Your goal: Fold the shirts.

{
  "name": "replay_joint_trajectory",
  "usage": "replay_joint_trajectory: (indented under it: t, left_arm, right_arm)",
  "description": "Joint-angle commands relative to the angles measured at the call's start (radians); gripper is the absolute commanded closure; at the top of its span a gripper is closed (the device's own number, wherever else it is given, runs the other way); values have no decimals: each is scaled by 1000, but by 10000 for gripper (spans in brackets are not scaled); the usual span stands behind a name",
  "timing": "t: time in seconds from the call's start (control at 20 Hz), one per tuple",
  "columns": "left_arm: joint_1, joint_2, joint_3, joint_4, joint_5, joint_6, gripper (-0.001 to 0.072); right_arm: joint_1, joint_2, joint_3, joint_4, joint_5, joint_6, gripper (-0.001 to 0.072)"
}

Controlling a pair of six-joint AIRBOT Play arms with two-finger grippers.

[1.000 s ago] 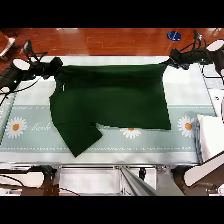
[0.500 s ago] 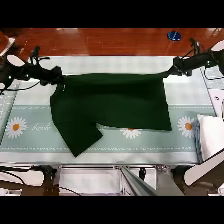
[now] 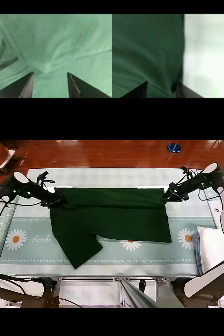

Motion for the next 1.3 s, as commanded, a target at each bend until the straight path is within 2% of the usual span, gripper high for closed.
replay_joint_trajectory:
  t: [0.0,0.1,0.25,0.35,0.45,0.55,0.75,0.95,1.15,1.2,1.25]
  left_arm:
    - [64,42,21,16,-183,10,200]
    - [106,127,-58,17,-225,50,200]
    - [181,341,-352,17,-137,90,200]
    - [243,494,-565,18,-90,152,200]
    - [327,616,-748,24,-45,161,200]
    - [410,687,-879,-63,-10,161,200]
    - [417,698,-1026,-290,89,222,200]
    - [296,684,-1089,-323,240,232,201]
    - [166,645,-1090,-396,351,232,208]
    - [142,638,-1086,-404,360,232,380]
    - [132,635,-1080,-403,351,234,685]
  right_arm:
    - [-35,63,-16,-97,58,21,309]
    - [-75,174,-123,-134,11,23,308]
    - [-124,417,-473,-125,-166,-1,308]
    - [-125,602,-745,-118,-311,-13,307]
    - [-126,753,-968,-47,-414,-28,306]
    - [-126,844,-1098,39,-436,-42,306]
    - [-126,886,-1156,209,-413,-101,306]
    - [-126,886,-1156,341,-368,-189,307]
    - [-133,886,-1132,290,-355,-183,307]
    - [-152,886,-1112,237,-355,-163,307]
    - [-184,886,-1096,172,-352,-130,307]
